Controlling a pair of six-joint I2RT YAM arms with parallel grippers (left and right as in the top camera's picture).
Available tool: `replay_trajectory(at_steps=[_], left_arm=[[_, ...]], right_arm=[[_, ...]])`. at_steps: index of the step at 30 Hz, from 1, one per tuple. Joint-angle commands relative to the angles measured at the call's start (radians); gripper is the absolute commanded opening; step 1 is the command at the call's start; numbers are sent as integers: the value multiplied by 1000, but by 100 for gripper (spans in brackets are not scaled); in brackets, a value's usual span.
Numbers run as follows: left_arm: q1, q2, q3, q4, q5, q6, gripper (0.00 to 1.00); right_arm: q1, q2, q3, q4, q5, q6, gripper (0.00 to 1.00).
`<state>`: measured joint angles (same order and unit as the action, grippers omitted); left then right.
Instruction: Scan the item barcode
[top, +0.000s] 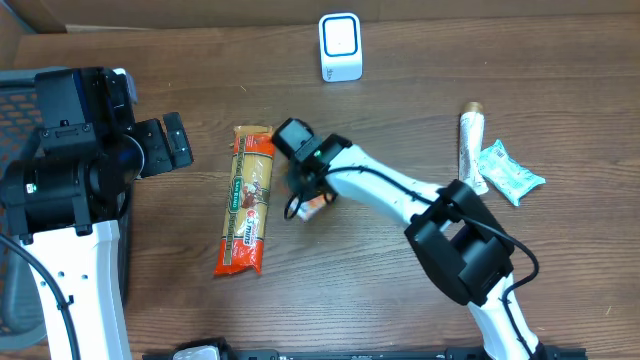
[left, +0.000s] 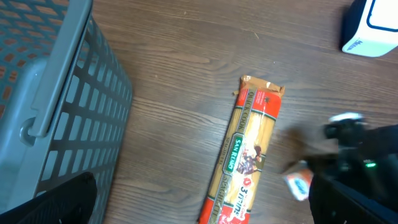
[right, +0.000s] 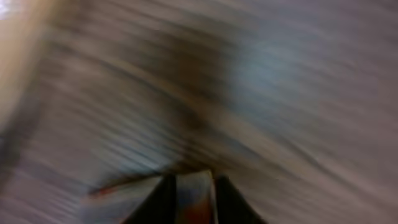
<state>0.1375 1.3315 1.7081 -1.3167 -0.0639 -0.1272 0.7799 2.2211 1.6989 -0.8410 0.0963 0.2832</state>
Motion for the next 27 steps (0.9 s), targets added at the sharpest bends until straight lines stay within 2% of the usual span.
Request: replay_trajectory(at_steps=[1, 3, 4, 8, 11, 14, 18, 27], left_arm=[[-2, 3, 7, 1, 5, 16, 100], [-2, 3, 7, 1, 5, 16, 100], [-2, 3, 6, 1, 5, 16, 100], [-2, 3, 7, 1, 5, 16, 100], [-2, 3, 6, 1, 5, 16, 100], [-2, 3, 6, 0, 5, 16, 100], [-2, 3, 6, 0, 5, 16, 100], [-2, 3, 7, 1, 5, 16, 100]], right_arm=[[-80, -63, 80, -131, 63, 319, 29], [-115, -63, 106, -219, 10, 319, 47], [-130, -63, 115, -251, -10, 318, 48], [-204, -63, 179, -388, -155, 103, 49], [-215, -64, 213, -421, -289, -128, 46], [-196, -65, 221, -426, -364, -253, 46], [-135, -65, 219, -433, -443, -340, 46], [30, -65, 183, -437, -446, -447, 46]])
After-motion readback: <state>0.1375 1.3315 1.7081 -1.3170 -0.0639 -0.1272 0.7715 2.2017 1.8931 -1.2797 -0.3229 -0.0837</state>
